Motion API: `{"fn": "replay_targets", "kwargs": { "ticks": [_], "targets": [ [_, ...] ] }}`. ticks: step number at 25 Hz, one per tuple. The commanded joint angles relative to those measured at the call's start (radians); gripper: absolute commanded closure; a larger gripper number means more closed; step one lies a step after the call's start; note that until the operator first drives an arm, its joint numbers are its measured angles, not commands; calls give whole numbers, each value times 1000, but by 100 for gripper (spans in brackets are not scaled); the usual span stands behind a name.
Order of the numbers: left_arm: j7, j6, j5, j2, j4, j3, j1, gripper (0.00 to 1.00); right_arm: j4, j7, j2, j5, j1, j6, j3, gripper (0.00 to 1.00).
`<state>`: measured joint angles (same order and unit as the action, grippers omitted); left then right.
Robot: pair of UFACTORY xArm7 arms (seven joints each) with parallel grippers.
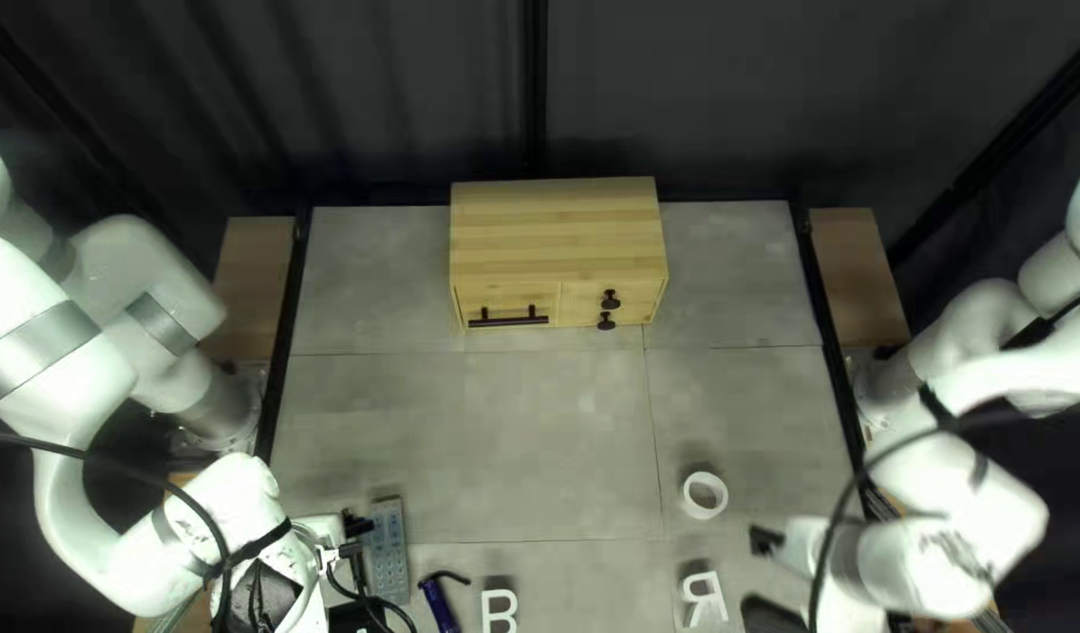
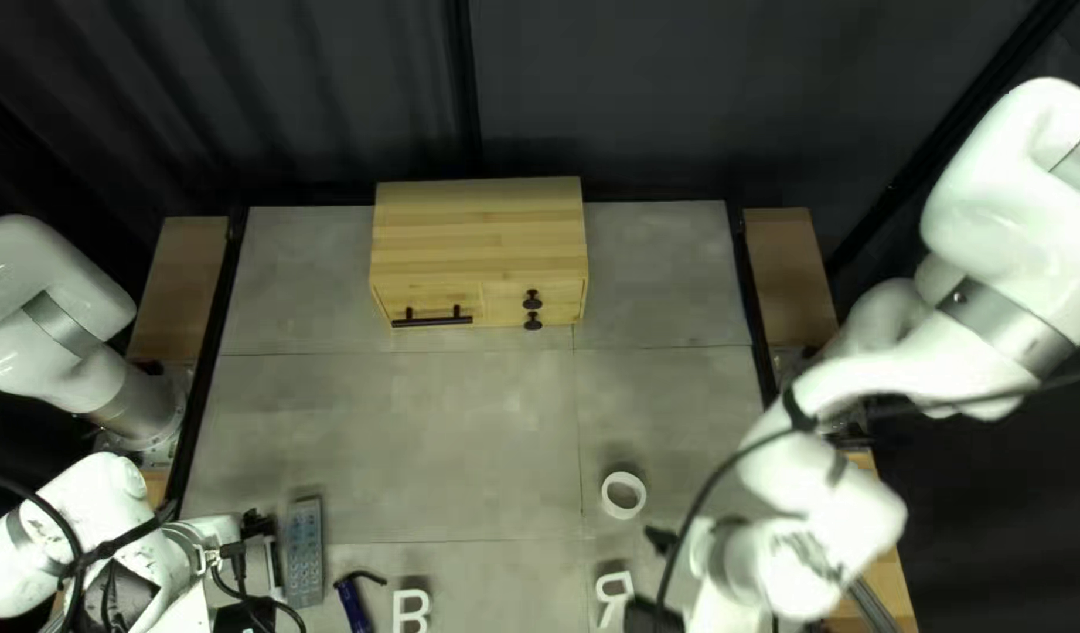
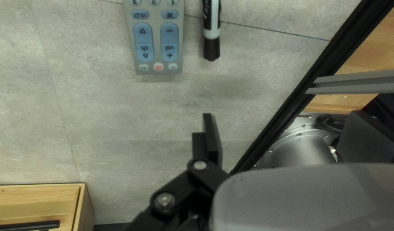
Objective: Open drawers and place objects into drawer and close
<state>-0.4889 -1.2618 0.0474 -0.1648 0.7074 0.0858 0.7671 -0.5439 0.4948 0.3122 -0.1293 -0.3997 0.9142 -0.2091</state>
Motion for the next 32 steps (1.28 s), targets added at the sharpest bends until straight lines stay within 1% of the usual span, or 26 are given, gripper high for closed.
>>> {"fn": "replay_targets", "kwargs": {
  "ticks": [1, 3, 23, 24, 28, 29, 32],
  "targets": [
    [0, 0, 0, 0, 0, 0, 0, 0, 9, 131, 14, -63, 82, 21, 99, 0],
    [0, 0, 0, 0, 0, 0, 0, 0, -23, 162, -3, -72, 103, 47, 124, 0],
    [0, 0, 0, 0, 0, 0, 0, 0, -23, 162, -3, -72, 103, 47, 124, 0],
    [0, 0, 0, 0, 0, 0, 0, 0, -33, 156, -16, -120, 94, 57, 94, 0],
    [0, 0, 0, 0, 0, 0, 0, 0, -86, 134, -56, -247, 99, 116, 43, 0],
    [0, 0, 0, 0, 0, 0, 0, 0, -106, 109, -77, -299, 103, 149, 23, 0],
    [0, 0, 0, 0, 0, 0, 0, 0, -118, 81, -106, -400, 107, 193, -2, 0]
  ]
}}
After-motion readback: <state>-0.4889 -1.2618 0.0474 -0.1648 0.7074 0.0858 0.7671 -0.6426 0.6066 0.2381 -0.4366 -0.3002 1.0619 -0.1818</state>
